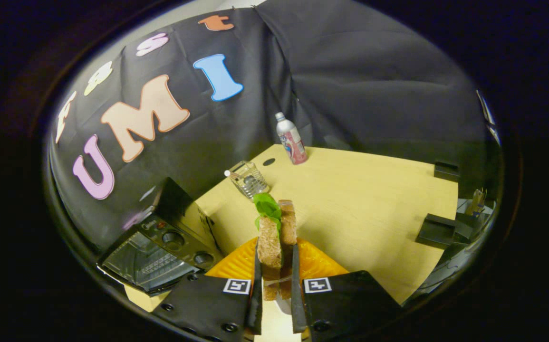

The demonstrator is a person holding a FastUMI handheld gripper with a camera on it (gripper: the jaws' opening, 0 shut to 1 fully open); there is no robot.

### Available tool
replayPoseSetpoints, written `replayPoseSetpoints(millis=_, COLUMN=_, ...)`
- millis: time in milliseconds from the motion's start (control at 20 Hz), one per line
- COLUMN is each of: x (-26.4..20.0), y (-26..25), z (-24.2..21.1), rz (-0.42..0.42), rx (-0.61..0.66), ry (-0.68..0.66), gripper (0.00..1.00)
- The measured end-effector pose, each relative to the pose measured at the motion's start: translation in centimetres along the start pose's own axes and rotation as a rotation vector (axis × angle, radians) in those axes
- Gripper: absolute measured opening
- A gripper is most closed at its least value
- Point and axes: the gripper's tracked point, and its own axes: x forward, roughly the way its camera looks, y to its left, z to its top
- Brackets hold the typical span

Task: Open the toaster oven, put the food inside, and close the toaster oven door.

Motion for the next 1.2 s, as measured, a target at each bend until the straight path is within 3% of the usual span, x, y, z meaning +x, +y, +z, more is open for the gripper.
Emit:
replayPoseSetpoints(millis=350, x=-4.4, y=5.1, z=0.5, rz=0.068, rx=0.06, ry=-0.012, gripper=0.26)
replayPoseSetpoints(millis=750, x=-9.5, y=11.3, z=-3.8, rz=0.183, rx=0.17, ry=0.065, gripper=0.26)
replayPoseSetpoints(millis=1200, x=-8.6, y=19.6, z=-9.5, rz=0.291, rx=0.39, ry=0.177, gripper=0.26)
